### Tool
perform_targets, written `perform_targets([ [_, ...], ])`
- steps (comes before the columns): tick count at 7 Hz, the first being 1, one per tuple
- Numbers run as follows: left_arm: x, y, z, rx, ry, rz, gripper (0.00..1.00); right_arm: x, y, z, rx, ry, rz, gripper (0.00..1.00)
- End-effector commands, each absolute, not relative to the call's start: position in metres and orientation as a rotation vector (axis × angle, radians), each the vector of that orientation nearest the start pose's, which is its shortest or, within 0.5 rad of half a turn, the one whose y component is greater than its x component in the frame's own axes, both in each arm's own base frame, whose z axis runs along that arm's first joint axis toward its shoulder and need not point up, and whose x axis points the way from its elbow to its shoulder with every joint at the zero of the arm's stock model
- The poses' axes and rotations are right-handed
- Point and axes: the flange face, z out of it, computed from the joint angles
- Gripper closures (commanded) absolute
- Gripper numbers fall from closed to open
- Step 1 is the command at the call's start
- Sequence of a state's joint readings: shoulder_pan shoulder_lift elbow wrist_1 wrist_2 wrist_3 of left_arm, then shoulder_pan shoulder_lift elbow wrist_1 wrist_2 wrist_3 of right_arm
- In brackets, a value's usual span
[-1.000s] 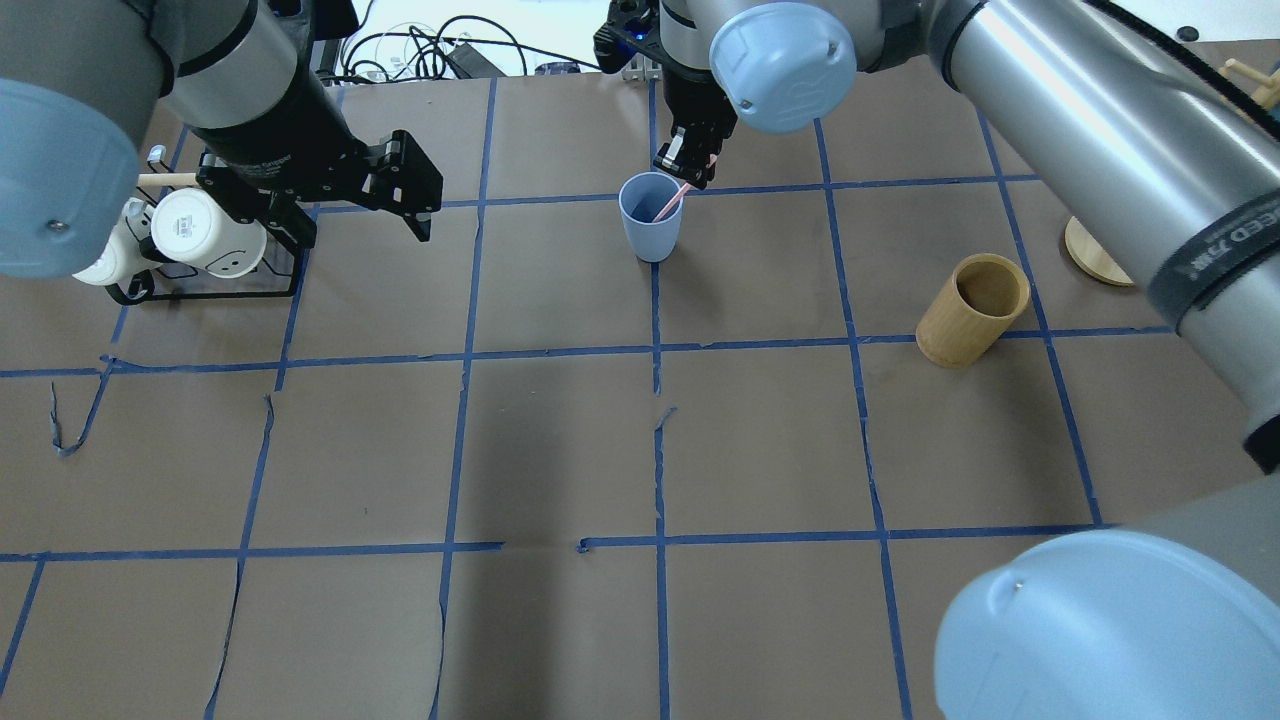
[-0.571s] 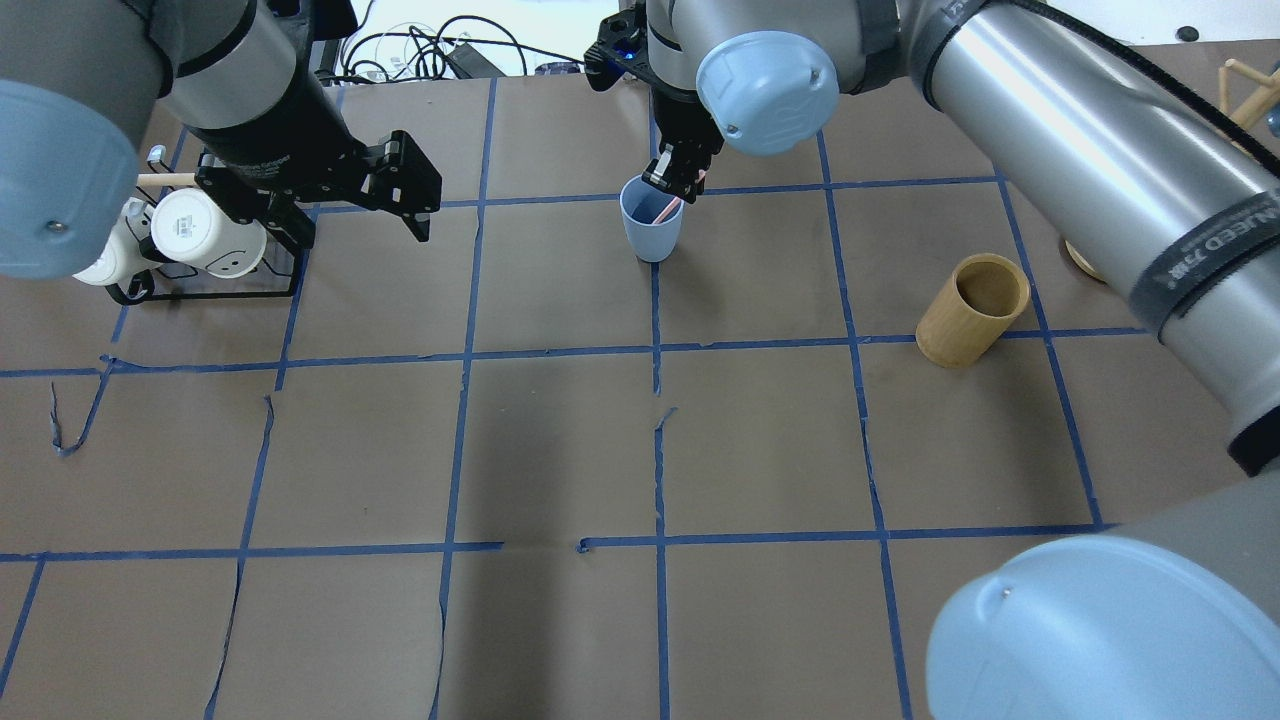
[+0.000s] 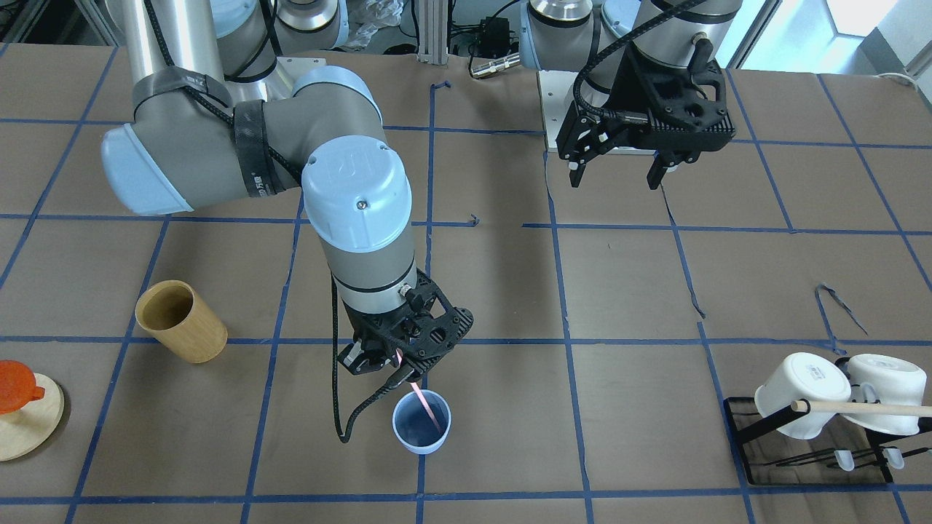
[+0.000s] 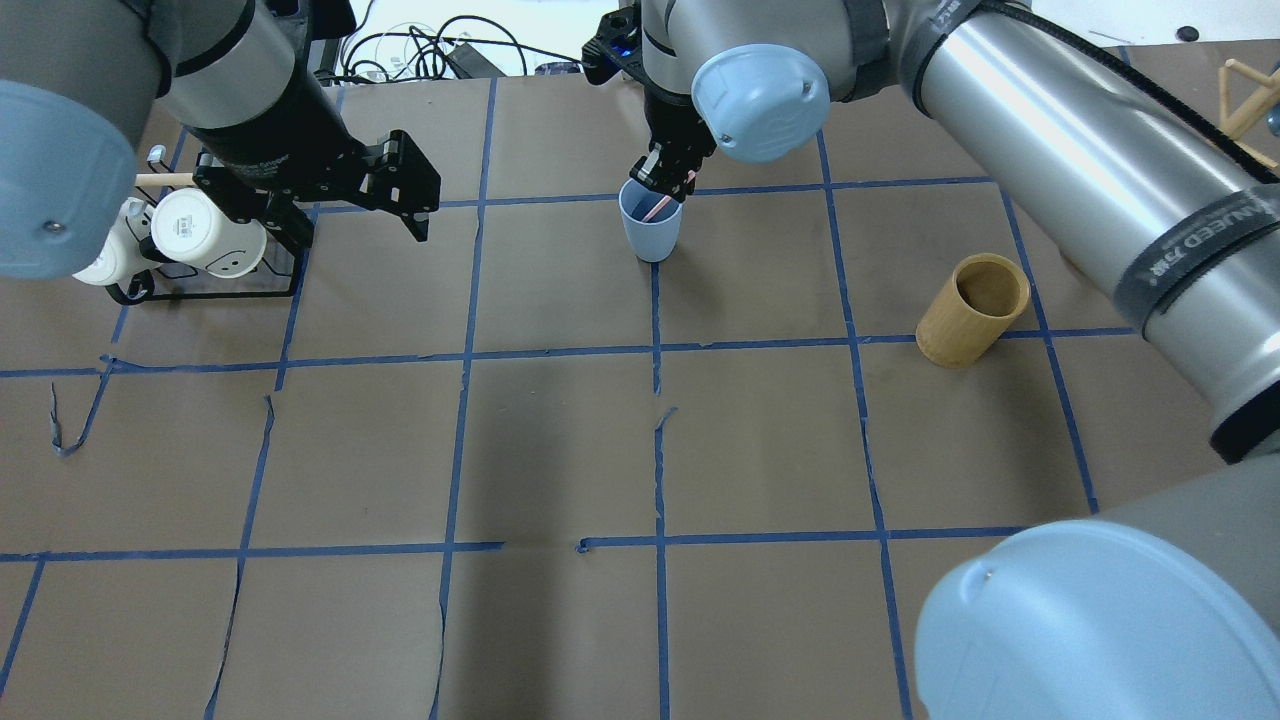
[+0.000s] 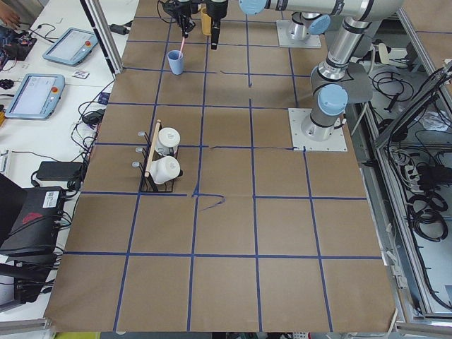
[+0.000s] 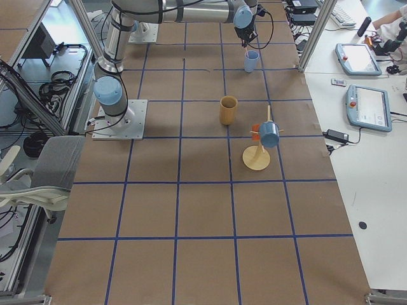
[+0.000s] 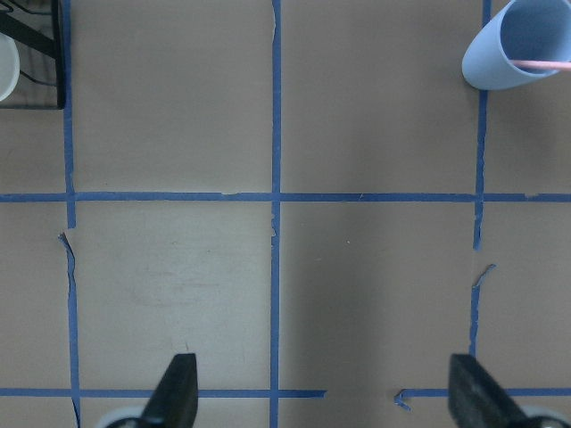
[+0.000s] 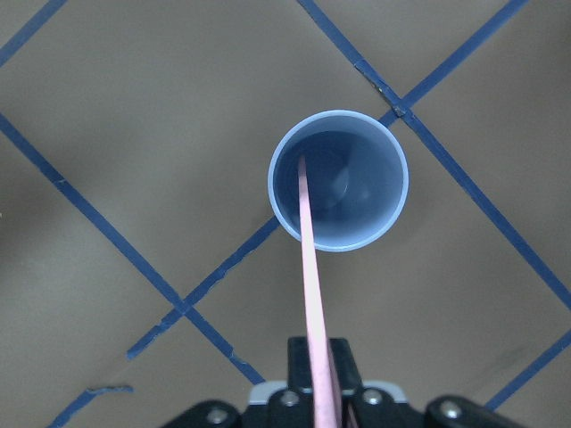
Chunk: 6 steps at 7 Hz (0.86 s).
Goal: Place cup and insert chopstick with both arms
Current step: 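Move the pink chopstick over the blue cup and lower it inside with the right gripper, then open the right gripper to release the chopstick in the blue cup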
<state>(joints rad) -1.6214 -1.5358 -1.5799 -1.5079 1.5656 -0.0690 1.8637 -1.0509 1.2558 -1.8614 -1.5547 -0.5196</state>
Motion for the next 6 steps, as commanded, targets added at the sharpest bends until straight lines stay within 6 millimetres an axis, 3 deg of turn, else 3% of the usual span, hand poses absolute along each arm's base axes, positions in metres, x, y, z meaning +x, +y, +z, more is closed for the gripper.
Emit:
perform_targets([
  [1,-0.158,-0.478,0.507,-0.028,3.151,-0.139,0.0,0.333,-0.636,0.355,-1.206,2.889,-0.134,0.25],
  [2,-0.159,-0.478,0.507,-0.028,3.153,-0.139,0.0,0.333,-0.637,0.359,-1.082,2.932,-0.145,0.04],
  [3,-0.159,-0.478,0.507,-0.028,3.153,-0.139,0.0,0.334,-0.638,0.367,-1.034,2.947,-0.166,0.0],
  [5,-0.158,-0.478,0.507,-0.031,3.151,-0.139,0.0,0.324,-0.648,0.406,-0.961,2.97,-0.257,0.0],
  [6,-0.157,-0.478,0.507,-0.033,3.153,-0.139,0.0,0.294,-0.64,0.434,-0.858,3.015,-0.251,0.0],
])
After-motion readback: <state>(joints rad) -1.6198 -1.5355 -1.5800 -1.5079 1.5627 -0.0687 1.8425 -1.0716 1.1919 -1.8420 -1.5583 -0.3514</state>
